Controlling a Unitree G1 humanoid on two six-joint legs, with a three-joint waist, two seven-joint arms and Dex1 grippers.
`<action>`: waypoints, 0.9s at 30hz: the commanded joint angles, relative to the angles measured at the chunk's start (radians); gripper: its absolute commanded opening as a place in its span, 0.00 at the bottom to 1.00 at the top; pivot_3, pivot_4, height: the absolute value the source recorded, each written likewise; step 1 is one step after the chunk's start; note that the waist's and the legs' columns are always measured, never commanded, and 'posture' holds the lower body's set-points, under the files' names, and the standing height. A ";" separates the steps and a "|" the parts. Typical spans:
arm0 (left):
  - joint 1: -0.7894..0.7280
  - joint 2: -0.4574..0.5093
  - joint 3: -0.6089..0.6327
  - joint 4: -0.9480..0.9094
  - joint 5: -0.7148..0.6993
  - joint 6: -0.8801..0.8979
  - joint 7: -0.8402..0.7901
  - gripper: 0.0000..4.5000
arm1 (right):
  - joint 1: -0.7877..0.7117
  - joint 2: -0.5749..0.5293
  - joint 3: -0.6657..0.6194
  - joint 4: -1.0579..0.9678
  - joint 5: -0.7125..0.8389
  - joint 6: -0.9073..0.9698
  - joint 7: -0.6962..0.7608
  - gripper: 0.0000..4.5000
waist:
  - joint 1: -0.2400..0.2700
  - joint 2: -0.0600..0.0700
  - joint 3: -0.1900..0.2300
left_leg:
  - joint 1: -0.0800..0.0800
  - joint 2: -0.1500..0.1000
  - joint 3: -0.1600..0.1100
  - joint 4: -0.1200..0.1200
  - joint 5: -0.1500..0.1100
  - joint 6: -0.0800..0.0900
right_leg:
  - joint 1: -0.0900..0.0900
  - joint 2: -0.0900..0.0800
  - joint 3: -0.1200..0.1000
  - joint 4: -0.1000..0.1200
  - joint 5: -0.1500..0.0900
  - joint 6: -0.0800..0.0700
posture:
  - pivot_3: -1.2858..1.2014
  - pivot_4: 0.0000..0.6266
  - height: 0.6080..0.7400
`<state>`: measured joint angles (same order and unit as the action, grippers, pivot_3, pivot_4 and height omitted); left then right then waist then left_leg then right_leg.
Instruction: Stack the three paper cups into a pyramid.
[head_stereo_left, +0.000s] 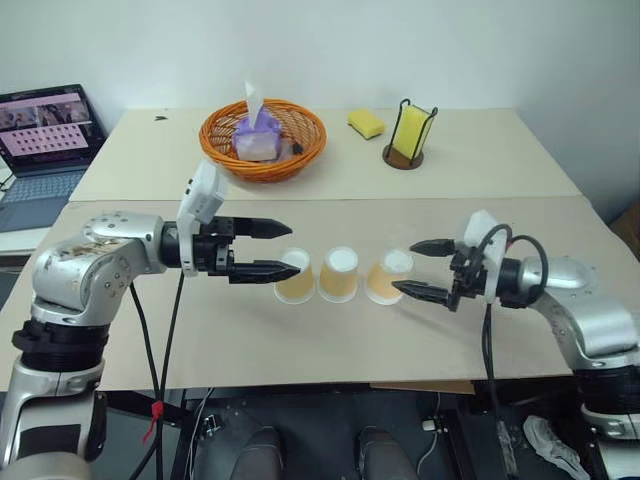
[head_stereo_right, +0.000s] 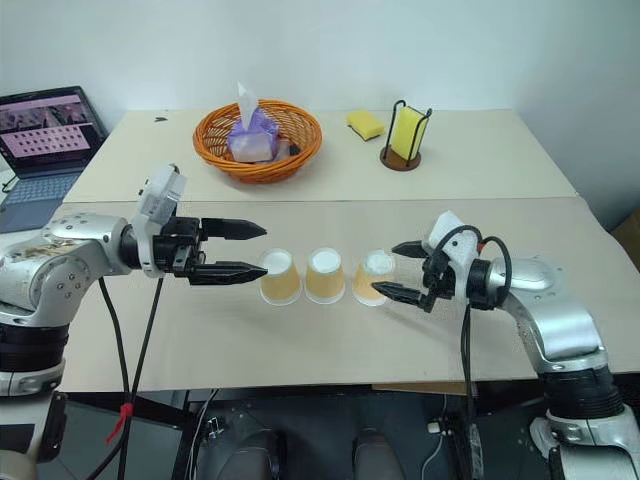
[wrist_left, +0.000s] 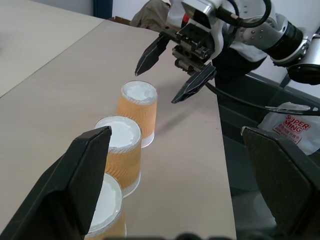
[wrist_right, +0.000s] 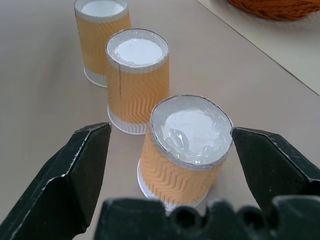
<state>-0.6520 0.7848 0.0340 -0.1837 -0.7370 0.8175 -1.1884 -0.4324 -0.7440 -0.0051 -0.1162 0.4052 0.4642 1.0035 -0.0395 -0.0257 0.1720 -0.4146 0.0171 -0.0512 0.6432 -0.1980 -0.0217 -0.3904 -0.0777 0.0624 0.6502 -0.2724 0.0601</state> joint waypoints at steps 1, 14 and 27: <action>-0.008 0.018 0.034 -0.030 -0.019 0.004 0.007 0.99 | -0.066 0.020 -0.015 0.061 0.004 -0.051 0.023 1.00 | -0.001 0.000 0.000 | 0.000 0.000 0.000 0.000 0.000 0.000 | 0.000 0.000 0.000 0.000 0.000 0.000 | 0.52 0.24 0.94; 0.003 0.030 0.049 -0.048 -0.037 0.021 0.034 0.99 | -0.146 0.080 0.037 0.219 -0.022 -0.107 0.121 1.00 | -0.001 0.000 0.000 | 0.000 0.000 0.000 0.000 0.000 0.000 | 0.000 0.000 0.000 0.000 0.000 0.000 | 0.52 0.24 0.94; 0.011 0.026 0.054 -0.056 -0.038 0.026 0.047 0.99 | -0.158 0.107 0.038 0.266 -0.046 -0.115 0.120 1.00 | -0.002 0.000 0.000 | 0.000 0.000 0.000 0.000 0.000 0.000 | 0.000 0.000 0.000 0.001 0.000 0.000 | 0.52 0.24 0.94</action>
<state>-0.6412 0.7998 0.0579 -0.2059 -0.7564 0.8504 -1.1460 -0.5652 -0.6360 0.0480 0.1644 0.3592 0.3741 1.1227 -0.0411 -0.0253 0.1722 -0.4145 0.0170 -0.0513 0.6430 -0.1980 -0.0217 -0.3908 -0.0777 0.0624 0.6508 -0.2724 0.0601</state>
